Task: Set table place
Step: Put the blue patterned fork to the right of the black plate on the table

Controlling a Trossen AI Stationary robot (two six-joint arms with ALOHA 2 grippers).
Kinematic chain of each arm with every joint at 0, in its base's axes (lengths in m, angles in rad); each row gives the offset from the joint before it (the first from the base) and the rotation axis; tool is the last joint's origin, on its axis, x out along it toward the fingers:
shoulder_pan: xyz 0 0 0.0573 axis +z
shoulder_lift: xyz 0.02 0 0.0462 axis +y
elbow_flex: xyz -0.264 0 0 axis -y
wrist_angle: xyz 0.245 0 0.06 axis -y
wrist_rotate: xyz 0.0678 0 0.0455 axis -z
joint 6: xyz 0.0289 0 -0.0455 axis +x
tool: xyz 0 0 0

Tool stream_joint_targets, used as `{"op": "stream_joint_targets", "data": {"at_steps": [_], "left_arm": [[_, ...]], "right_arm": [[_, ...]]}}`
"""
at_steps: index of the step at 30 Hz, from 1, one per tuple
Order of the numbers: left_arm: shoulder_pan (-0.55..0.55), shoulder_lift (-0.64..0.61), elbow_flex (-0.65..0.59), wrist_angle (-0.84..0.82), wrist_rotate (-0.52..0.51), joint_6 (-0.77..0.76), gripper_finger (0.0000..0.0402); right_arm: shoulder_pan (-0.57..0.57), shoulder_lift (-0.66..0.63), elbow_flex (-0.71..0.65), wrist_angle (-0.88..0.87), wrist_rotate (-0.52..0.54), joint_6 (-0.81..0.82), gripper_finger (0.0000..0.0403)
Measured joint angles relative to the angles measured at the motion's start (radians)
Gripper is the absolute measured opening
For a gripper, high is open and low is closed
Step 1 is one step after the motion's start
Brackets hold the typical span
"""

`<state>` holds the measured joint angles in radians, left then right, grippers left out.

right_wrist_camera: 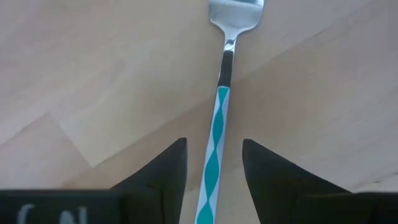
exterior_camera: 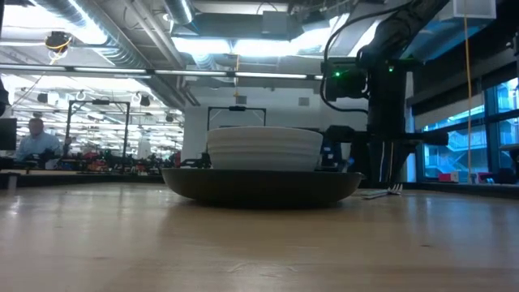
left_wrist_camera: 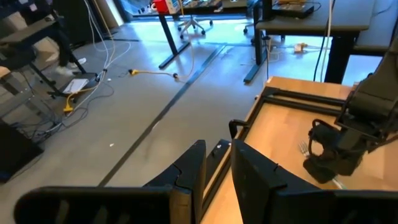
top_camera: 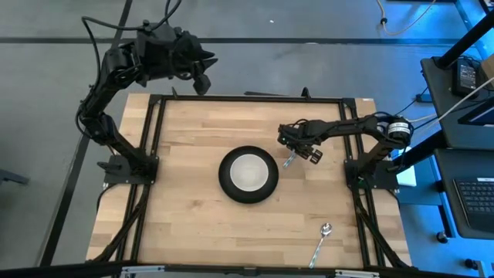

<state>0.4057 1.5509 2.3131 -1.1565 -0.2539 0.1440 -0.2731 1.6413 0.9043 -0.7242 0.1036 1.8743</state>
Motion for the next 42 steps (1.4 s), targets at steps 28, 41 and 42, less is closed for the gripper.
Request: {"op": "stream_joint_targets", "data": {"at_steps": [28, 41, 42], "left_arm": [[0.001, 0.000, 0.000, -0.048, -0.051, 0.077, 0.0069], [0.047, -0.001, 0.000, -0.049, -0.052, 0.076, 0.0069], [0.050, -0.001, 0.000, -0.049, -0.051, 0.076, 0.0069]], "right_arm": [[-0.019, 0.076, 0.003, 0.024, -0.042, -0.013, 0.0140], [-0.019, 0.077, 0.002, 0.029, -0.043, -0.071, 0.0025], [-0.019, 0.077, 0.002, 0.030, -0.043, -0.078, 0.0028]]}}
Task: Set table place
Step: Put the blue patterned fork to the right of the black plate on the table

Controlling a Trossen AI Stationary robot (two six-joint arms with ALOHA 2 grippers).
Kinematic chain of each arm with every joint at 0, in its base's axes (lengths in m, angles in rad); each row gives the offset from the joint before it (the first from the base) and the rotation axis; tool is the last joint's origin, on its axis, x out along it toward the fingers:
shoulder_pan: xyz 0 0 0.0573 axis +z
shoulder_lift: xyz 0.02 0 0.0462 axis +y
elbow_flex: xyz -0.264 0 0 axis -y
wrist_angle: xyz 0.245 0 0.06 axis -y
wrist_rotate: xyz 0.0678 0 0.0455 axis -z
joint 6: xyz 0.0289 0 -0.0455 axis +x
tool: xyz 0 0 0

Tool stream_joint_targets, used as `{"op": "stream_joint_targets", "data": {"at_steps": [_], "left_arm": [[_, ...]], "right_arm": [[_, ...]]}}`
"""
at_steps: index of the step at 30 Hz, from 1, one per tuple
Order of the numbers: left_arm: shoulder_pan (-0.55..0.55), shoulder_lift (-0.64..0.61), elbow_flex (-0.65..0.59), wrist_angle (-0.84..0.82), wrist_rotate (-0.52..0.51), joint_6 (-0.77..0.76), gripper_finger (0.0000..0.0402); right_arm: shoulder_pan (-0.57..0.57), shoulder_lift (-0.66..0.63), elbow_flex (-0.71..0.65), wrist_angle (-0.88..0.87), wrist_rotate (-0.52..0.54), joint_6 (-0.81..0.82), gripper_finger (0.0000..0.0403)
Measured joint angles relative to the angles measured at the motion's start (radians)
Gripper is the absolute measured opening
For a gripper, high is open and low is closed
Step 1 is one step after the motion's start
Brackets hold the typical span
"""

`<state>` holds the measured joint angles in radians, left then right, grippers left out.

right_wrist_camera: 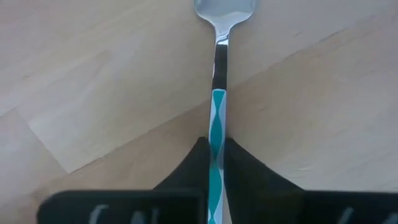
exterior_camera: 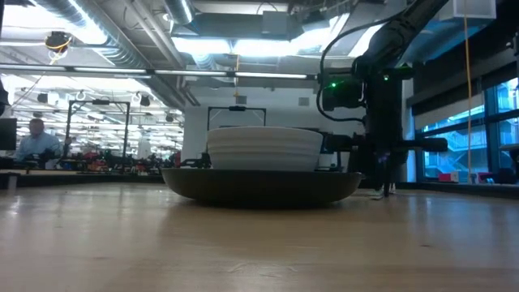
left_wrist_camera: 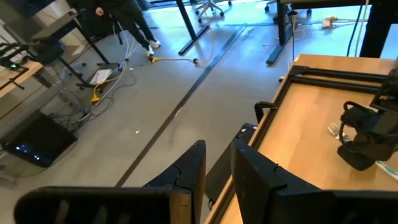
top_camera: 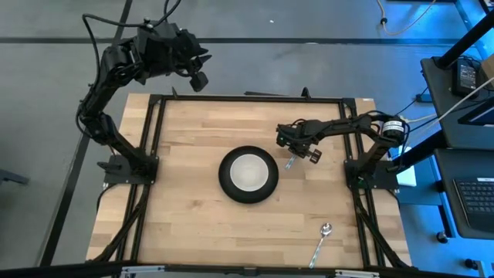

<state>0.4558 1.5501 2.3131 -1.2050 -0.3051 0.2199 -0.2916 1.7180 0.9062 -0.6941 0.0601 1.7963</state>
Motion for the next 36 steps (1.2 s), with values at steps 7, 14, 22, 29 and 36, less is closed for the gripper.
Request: {"op": "stream_joint_targets", "data": {"at_steps": [7, 14, 22, 29, 36], "left_arm": [[0.032, 0.000, 0.000, -0.026, 0.000, 0.000, 0.0069], [0.068, 0.000, 0.000, -0.055, 0.000, -0.008, 0.0069], [0.074, 0.000, 0.000, -0.078, 0.000, -0.035, 0.0069], [0.074, 0.000, 0.000, -0.077, 0.000, -0.037, 0.0069], [0.074, 0.000, 0.000, -0.077, 0.000, -0.079, 0.0069]], "right_arm": [[0.022, 0.009, 0.048, -0.065, -0.003, -0.161, 0.0025], [0.076, 0.007, 0.121, -0.135, -0.022, -0.215, 0.0025], [0.182, 0.005, 0.156, -0.190, -0.064, -0.179, 0.0028], [0.285, 0.005, 0.158, -0.185, -0.064, -0.055, 0.0026], [0.330, 0.004, 0.158, -0.193, -0.055, -0.038, 0.0033]]}}
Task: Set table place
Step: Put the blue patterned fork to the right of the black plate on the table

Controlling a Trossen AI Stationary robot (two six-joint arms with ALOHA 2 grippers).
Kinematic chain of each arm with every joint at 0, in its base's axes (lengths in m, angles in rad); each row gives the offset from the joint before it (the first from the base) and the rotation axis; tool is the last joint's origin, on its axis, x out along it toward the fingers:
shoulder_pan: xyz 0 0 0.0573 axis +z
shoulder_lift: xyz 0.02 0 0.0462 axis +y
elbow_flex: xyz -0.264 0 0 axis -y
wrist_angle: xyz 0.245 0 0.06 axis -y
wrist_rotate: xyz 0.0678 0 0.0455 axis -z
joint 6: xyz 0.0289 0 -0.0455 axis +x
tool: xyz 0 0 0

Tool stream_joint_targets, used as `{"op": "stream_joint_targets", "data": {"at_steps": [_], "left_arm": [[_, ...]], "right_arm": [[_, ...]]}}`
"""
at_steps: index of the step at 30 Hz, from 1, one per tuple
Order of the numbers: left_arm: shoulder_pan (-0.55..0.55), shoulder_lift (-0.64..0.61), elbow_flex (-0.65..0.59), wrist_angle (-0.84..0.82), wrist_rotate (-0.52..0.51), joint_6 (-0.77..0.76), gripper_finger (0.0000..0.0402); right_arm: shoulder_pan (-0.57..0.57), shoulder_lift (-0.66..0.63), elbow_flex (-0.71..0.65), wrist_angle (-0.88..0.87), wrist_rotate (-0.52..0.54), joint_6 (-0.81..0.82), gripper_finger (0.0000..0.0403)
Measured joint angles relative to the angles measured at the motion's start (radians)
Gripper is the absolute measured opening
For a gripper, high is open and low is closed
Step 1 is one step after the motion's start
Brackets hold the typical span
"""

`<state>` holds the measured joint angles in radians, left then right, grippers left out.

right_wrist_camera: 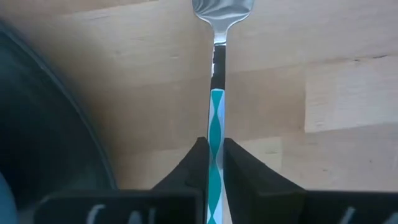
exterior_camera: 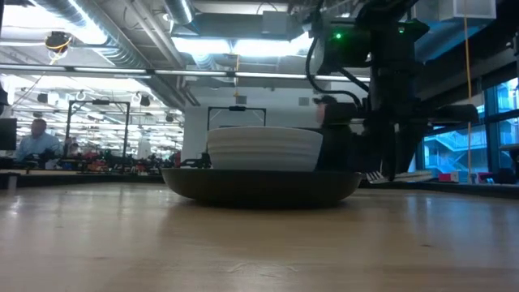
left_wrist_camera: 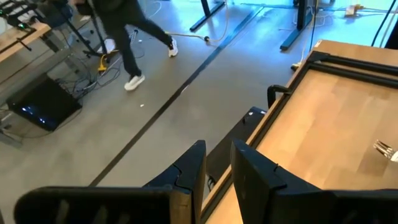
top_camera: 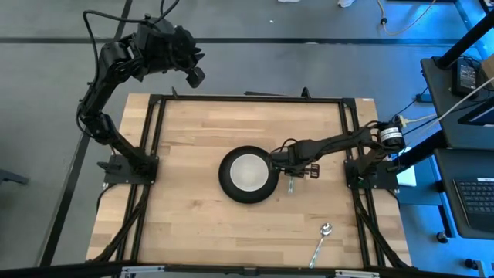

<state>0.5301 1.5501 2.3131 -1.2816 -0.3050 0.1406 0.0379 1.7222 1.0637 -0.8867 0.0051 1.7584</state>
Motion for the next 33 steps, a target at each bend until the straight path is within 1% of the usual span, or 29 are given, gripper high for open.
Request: {"op": "stream_joint_targets", "data": {"at_steps": [5, 10, 18, 25, 31, 33], "left_arm": [[0.000, 0.000, 0.000, -0.007, 0.000, -0.004, 0.0069], [-0.001, 0.000, 0.000, -0.012, 0.001, -0.011, 0.0069], [-0.001, 0.000, 0.000, -0.013, 0.003, -0.035, 0.0069], [-0.020, 0.000, 0.000, -0.013, 0.003, -0.036, 0.0069], [-0.043, 0.000, 0.000, -0.013, 0.003, -0.060, 0.0069], [-0.048, 0.000, 0.000, -0.013, 0.003, -0.060, 0.0069]], "right_arm": [[0.018, 0.000, 0.000, -0.009, 0.014, -0.009, 0.0029], [0.032, 0.000, 0.000, -0.016, 0.038, -0.031, 0.0037], [0.056, 0.000, 0.000, 0.050, 0.047, -0.058, 0.0031], [0.059, 0.000, -0.021, 0.041, 0.063, -0.056, 0.0037], [0.066, 0.000, -0.064, 0.154, 0.066, -0.054, 0.0035], [0.067, 0.000, -0.079, 0.162, 0.065, -0.052, 0.0036]]}}
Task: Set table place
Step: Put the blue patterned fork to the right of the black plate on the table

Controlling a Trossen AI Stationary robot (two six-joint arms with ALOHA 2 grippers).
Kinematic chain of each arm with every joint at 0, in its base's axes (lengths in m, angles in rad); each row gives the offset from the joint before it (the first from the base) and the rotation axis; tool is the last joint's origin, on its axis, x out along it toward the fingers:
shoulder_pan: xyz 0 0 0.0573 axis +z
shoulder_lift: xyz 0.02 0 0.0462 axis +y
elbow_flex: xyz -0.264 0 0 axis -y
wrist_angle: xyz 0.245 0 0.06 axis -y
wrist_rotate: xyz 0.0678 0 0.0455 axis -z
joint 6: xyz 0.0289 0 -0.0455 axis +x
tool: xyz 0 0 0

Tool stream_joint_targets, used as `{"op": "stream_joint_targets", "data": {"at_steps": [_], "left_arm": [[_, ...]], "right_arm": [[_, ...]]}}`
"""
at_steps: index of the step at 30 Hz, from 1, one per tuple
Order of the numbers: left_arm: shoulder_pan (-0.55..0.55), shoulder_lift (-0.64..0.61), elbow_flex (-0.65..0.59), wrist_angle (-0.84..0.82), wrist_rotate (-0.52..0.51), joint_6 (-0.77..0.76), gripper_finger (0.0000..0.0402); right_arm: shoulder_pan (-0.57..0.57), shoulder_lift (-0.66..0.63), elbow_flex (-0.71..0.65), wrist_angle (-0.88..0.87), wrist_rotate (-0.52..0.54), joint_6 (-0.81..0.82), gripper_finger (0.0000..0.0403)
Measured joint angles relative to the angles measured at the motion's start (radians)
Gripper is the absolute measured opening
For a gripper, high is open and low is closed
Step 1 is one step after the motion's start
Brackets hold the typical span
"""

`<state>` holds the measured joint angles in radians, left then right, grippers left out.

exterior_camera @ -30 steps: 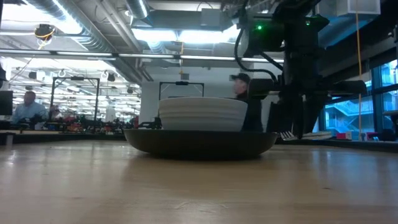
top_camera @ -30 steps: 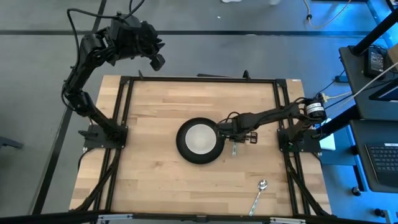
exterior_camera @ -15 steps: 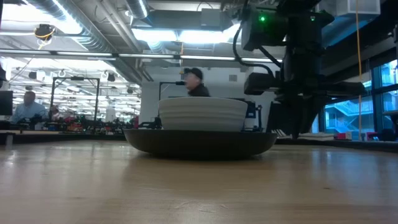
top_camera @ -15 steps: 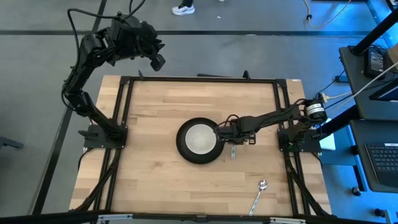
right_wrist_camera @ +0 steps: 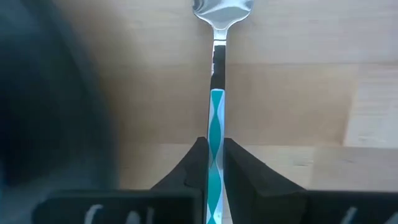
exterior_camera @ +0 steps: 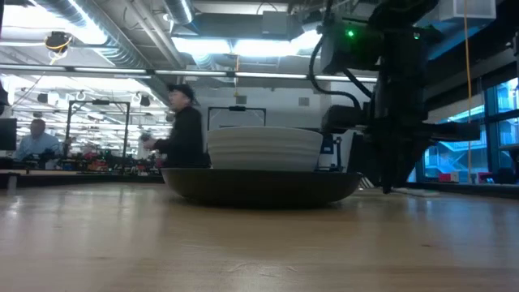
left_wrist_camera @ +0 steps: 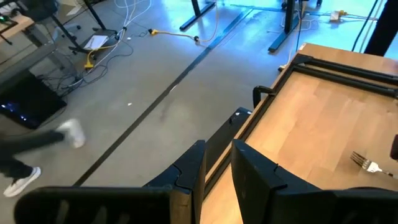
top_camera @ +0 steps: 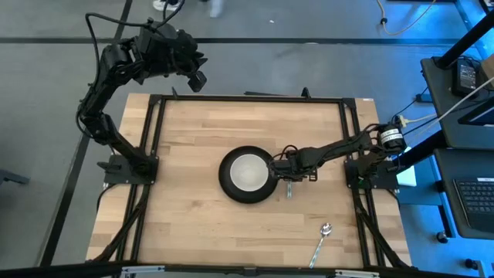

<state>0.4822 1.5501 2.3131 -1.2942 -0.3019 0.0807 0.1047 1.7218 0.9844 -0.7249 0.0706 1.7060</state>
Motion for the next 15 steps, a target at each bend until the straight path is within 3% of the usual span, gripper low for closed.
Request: {"op": "stream_joint_targets", "data": {"at_steps": [15], "left_arm": [[-0.006, 0.000, 0.000, 0.000, 0.000, -0.052, 0.0069]], "right_arm": [[-0.001, -0.004, -0.063, 0.032, -0.005, -0.005, 0.0048]]}}
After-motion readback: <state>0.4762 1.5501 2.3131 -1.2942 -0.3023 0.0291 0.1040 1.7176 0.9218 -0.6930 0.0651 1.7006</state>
